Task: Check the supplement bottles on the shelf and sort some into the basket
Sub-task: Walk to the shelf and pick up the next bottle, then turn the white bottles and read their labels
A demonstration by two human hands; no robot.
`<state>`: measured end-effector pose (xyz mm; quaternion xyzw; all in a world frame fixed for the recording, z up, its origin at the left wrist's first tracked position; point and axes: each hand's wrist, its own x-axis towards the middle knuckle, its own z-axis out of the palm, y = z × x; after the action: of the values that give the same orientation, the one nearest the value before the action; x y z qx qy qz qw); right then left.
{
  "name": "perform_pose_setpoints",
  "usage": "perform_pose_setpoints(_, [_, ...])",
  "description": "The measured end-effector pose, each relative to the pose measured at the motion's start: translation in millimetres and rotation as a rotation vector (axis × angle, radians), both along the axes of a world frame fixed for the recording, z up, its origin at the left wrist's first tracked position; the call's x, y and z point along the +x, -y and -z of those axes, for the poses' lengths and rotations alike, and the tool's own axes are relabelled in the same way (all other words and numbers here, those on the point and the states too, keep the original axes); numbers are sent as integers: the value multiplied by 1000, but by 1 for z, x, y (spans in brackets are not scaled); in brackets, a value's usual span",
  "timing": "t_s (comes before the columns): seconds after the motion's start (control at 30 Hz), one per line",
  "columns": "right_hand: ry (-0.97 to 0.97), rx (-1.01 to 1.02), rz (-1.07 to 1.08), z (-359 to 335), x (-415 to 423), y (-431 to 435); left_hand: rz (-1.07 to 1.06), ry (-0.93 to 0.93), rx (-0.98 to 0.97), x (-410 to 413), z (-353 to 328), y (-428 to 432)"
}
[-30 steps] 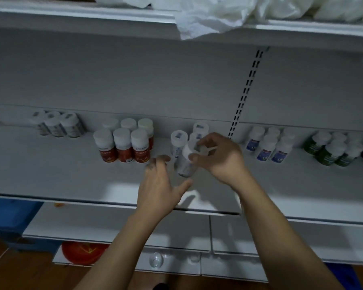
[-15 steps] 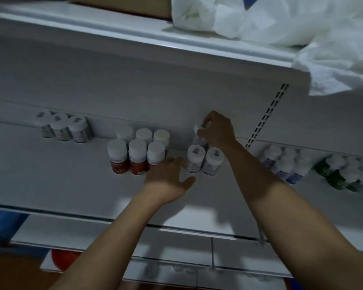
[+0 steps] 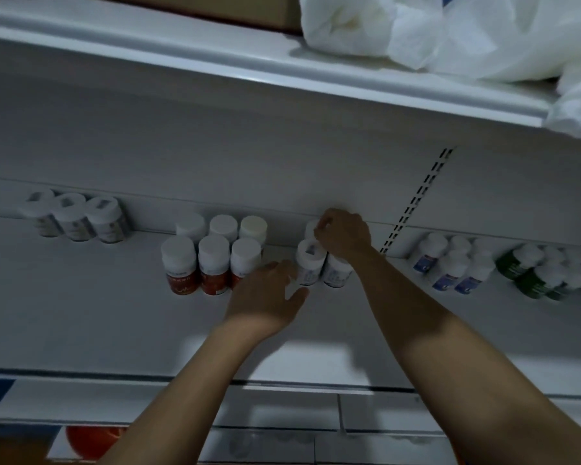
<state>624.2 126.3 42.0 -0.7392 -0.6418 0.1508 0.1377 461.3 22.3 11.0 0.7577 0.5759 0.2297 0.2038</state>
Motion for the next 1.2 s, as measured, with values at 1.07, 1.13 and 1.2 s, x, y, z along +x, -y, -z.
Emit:
perform_pose_setpoints(1.07, [-317,289,394,36,265,118,170,-114,0,200,-23,16])
perform_pose_setpoints(1.13, [-314,271,363,36,278,108,134,-137,-11,215,-24,22])
perform_pose_setpoints(1.2, [-301,258,321,36,288,97,99,-168,-2,227,-23,27])
